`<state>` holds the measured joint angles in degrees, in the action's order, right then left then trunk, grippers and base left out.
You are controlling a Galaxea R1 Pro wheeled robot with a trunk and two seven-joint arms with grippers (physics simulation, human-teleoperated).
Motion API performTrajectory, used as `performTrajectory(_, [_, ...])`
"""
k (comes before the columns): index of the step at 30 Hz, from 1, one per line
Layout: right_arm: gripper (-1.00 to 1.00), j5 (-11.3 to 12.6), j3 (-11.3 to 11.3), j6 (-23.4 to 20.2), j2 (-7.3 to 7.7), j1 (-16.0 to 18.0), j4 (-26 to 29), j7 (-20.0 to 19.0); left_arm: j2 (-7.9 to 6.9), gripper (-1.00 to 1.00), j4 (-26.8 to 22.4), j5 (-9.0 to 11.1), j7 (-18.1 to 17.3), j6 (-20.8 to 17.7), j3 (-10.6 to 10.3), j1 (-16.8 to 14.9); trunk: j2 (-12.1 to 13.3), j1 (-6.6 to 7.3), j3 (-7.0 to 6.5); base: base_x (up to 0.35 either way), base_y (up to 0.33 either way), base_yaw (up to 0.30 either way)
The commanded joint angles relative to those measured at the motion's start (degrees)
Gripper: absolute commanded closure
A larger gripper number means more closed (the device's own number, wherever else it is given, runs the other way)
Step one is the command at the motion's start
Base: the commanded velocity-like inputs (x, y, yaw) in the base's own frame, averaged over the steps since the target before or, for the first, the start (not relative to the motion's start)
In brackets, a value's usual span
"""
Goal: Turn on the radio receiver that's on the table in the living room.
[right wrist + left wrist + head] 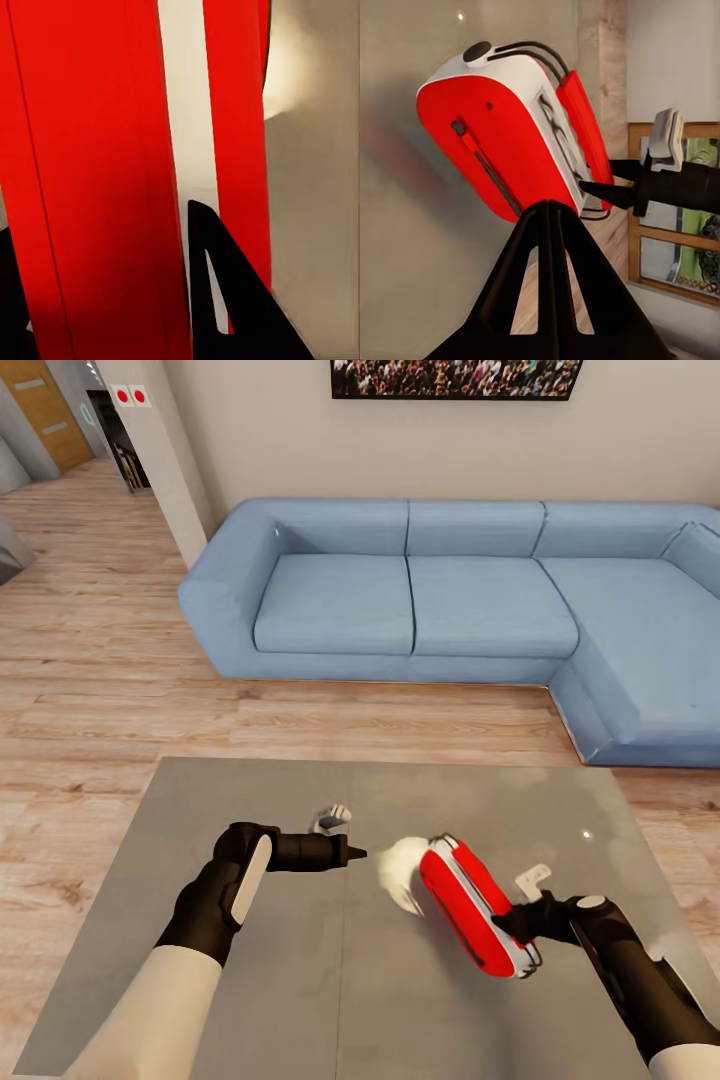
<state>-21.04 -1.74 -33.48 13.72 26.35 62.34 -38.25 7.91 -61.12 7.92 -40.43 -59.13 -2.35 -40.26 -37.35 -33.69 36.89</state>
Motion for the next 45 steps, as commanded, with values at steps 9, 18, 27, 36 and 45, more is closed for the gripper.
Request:
performTrajectory(9, [1.0, 0.05, -0.01, 0.08, -0.01, 0.01, -0.62, 0.44, 0.0, 1.0, 0.03, 0.06, 0.0, 0.01, 0.02, 0.0, 0.0, 0.0, 0.0, 0.0, 0.0, 0.0])
performTrajectory(18, [1.0, 0.12, -0.01, 0.08, 0.0, 0.01, -0.64, 0.44, 0.0, 1.0, 0.01, 0.06, 0.0, 0.03, -0.01, 0.0, 0.0, 0.0, 0.0, 0.0, 0.0, 0.0])
performTrajectory(27, [1.0, 0.12, -0.01, 0.15, -0.01, 0.01, -0.64, 0.38, 0.0, 1.0, 0.0, 0.06, 0.0, 0.02, -0.02, 0.0, 0.0, 0.0, 0.0, 0.0, 0.0, 0.0])
performTrajectory(36, [1.0, 0.12, -0.01, 0.24, 0.02, 0.01, -0.46, 0.39, 0.07, 1.0, -0.02, -0.01, 0.0, 0.02, -0.02, 0.0, 0.0, 0.0, 0.0, 0.0, 0.0, 0.0])
performTrajectory(45, [1.0, 0.09, -0.01, 0.11, 0.0, 0.01, -0.56, 0.45, 0.09, 1.0, -0.05, -0.01, 0.0, -0.01, -0.03, 0.0, 0.0, 0.0, 0.0, 0.0, 0.0, 0.0])
